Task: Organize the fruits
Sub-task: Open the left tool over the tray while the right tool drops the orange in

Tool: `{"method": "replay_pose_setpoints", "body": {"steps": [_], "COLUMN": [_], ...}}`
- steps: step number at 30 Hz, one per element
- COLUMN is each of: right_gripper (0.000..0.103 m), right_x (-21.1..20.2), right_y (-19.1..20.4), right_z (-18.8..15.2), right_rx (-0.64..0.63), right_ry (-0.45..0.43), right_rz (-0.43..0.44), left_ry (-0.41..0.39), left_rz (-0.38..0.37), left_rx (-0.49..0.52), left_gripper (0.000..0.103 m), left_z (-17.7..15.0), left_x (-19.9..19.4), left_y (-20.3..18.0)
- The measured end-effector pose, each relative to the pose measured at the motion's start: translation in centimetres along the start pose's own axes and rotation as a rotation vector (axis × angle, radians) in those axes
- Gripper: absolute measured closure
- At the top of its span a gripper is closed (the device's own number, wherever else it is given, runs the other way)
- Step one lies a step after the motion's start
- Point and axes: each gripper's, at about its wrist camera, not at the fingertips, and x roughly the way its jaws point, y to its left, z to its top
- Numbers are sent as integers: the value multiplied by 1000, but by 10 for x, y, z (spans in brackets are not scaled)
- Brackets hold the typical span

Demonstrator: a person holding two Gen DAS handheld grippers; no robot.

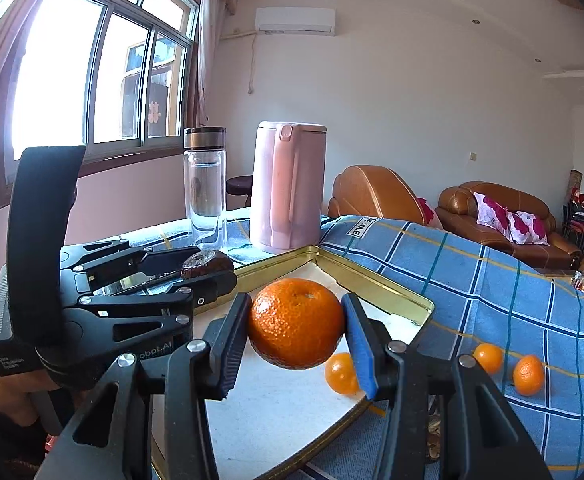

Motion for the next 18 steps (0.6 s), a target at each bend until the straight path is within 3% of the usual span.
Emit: {"method": "replay_pose_setpoints", "body": {"steps": [18], "right_gripper": [55], "right_x": [18], "right_y": [10], "right_z": [-11], "right_rx": [-11], "right_ry": [47], "right_rz": [8], "left_ry": [75], "left_rz": [13], "left_rx": [1], "left_gripper": [61], "left_z": [-5], "left_x": [17], "left_y": [6]}}
